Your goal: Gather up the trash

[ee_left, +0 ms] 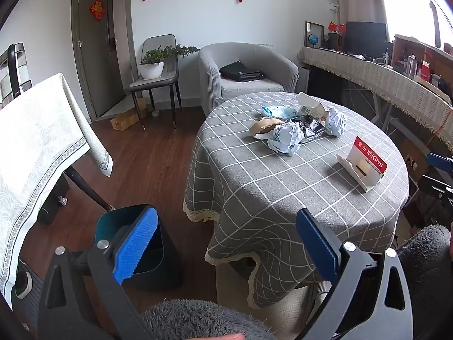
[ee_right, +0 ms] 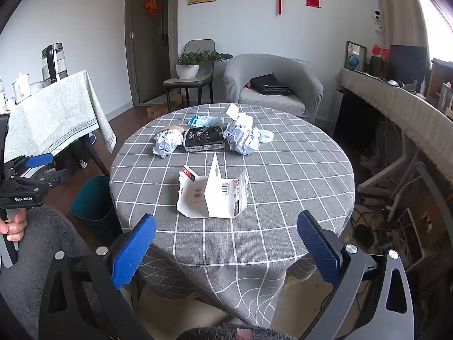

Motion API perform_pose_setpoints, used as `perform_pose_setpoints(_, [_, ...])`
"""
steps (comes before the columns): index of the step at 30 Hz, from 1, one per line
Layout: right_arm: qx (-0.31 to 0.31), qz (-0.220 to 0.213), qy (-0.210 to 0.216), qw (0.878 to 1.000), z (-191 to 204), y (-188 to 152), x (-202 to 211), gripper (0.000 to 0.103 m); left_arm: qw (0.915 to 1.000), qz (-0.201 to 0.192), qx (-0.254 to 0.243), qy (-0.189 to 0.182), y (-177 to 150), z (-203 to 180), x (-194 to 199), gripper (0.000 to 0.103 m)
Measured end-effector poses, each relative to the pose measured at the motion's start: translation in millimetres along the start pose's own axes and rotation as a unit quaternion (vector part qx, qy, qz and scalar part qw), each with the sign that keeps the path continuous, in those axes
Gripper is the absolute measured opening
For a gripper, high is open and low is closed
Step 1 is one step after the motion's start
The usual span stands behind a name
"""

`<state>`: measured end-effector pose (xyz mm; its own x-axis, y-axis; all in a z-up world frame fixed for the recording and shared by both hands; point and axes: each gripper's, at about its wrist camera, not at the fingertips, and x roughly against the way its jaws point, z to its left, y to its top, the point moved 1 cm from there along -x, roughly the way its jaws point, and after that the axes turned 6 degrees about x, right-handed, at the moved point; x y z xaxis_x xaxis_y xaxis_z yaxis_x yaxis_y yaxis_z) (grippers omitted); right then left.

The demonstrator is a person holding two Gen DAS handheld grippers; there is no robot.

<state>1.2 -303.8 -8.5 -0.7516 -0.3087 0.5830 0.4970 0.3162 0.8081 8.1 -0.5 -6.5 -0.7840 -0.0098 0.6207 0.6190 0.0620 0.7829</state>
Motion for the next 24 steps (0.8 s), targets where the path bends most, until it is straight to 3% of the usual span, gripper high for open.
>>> perform_pose_setpoints(24, [0.006, 0.009, 0.002, 1.000, 2.1, -2.3, -8.6, 0.100, 1.0000, 0.003, 0.007, -0.001, 0.0, 3.7, -2.1, 0.100])
